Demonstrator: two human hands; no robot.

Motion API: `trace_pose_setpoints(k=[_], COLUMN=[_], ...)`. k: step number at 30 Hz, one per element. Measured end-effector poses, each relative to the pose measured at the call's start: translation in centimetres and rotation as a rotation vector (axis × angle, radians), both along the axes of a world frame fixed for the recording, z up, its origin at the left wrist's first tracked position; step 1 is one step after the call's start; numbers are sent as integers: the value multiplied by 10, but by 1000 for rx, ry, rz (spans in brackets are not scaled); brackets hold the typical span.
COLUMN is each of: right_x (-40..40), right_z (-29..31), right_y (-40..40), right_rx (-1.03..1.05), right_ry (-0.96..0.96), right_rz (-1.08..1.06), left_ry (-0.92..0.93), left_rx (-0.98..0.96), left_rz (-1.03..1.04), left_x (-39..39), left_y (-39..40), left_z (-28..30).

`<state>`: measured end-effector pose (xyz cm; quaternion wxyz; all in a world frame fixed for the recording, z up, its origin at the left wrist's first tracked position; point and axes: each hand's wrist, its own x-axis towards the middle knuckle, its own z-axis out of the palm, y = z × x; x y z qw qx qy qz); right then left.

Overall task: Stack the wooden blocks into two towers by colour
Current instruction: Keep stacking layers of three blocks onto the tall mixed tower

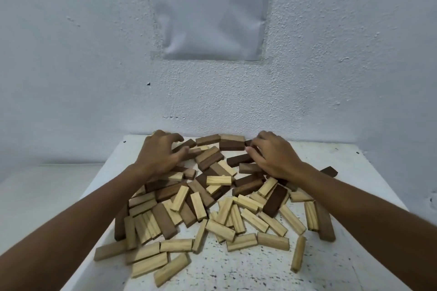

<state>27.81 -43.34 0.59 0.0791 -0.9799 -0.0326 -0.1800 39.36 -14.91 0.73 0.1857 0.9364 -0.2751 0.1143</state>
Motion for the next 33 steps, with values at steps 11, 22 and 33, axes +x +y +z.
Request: trace_pose_setpoints(k=[11, 22, 33], right_x=[32, 53, -10], right_z=[-6, -13, 31], right_y=[62, 87, 51], right_rx=[7, -23, 629], right_ry=[268, 327, 144], right_rz=[58, -4, 212], left_ry=[141, 277, 223], left_rx=[129, 205, -360], left_rz=[34, -135, -246], left_x=[-6, -9, -43], left_y=[-3, -19, 21], left_z=[-6, -10, 5])
